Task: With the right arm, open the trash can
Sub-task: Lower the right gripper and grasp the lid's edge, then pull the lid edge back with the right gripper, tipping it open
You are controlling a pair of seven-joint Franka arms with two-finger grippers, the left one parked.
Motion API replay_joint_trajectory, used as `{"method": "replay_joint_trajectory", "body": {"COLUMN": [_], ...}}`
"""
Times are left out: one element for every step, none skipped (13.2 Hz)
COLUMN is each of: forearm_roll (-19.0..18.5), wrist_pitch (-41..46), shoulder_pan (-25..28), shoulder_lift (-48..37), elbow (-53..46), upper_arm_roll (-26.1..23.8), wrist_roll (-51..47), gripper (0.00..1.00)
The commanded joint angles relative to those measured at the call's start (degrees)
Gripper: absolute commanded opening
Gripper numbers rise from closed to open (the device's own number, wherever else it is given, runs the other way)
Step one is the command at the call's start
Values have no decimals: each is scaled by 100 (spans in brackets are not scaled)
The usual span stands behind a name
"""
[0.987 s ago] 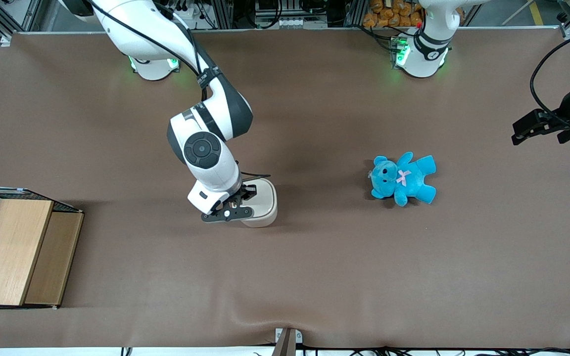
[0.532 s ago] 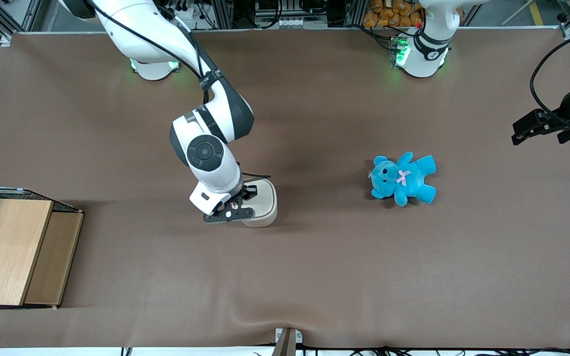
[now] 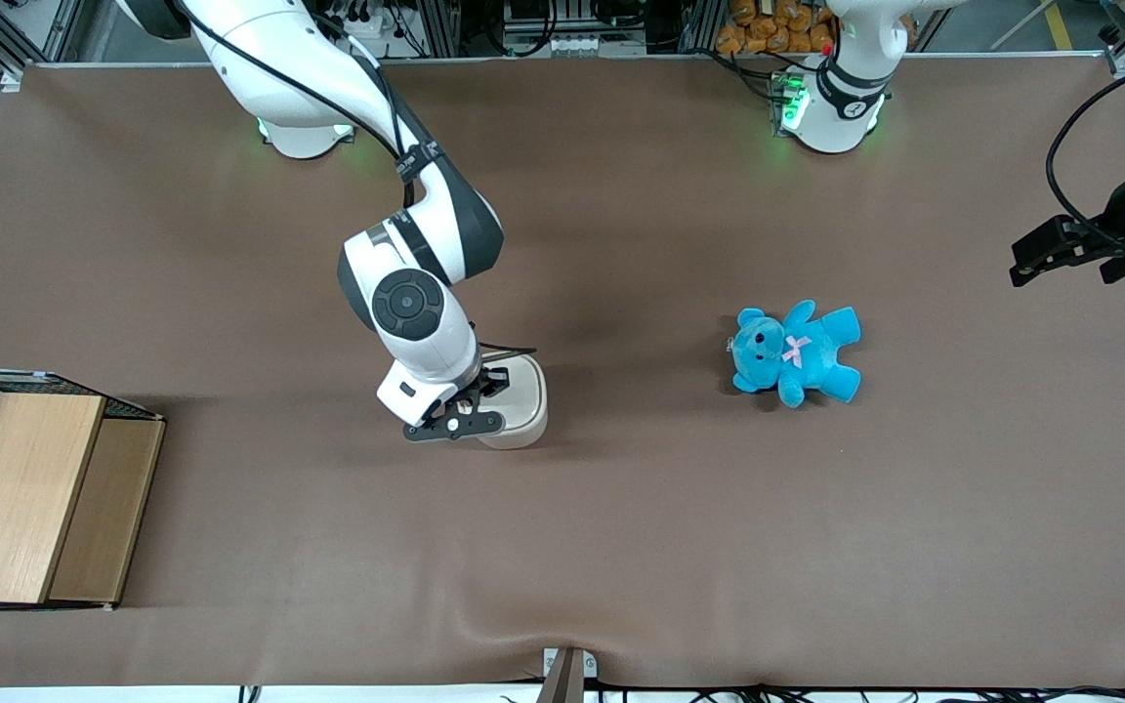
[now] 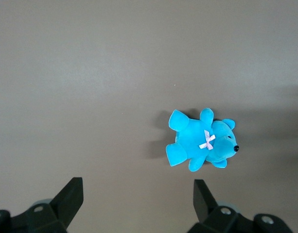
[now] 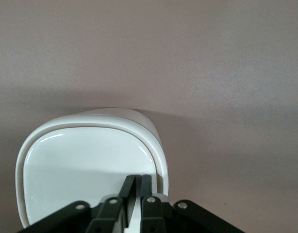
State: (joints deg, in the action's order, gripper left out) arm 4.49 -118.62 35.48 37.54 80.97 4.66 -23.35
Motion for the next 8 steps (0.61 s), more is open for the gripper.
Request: {"method": "replay_joint_trajectory", "body": {"forearm_roll": [96, 140, 140, 140, 149, 140, 123, 114], "wrist_pitch": [-65, 144, 416, 584, 647, 761, 918, 1024], "shoulder_pan": [56, 12, -41, -93, -129, -164, -234, -304], "shoulder_lift": [105, -9, -167, -351, -536, -694, -783, -871], "elbow": [-142, -169, -186, -213, -213, -213, -222, -222], "upper_arm_roll": [61, 61, 70, 70, 70, 96, 96, 105], "wrist_roll": [-21, -12, -12, -3, -3, -3, -3, 6], "gripper": [20, 36, 59, 68, 75, 75, 79, 83]}}
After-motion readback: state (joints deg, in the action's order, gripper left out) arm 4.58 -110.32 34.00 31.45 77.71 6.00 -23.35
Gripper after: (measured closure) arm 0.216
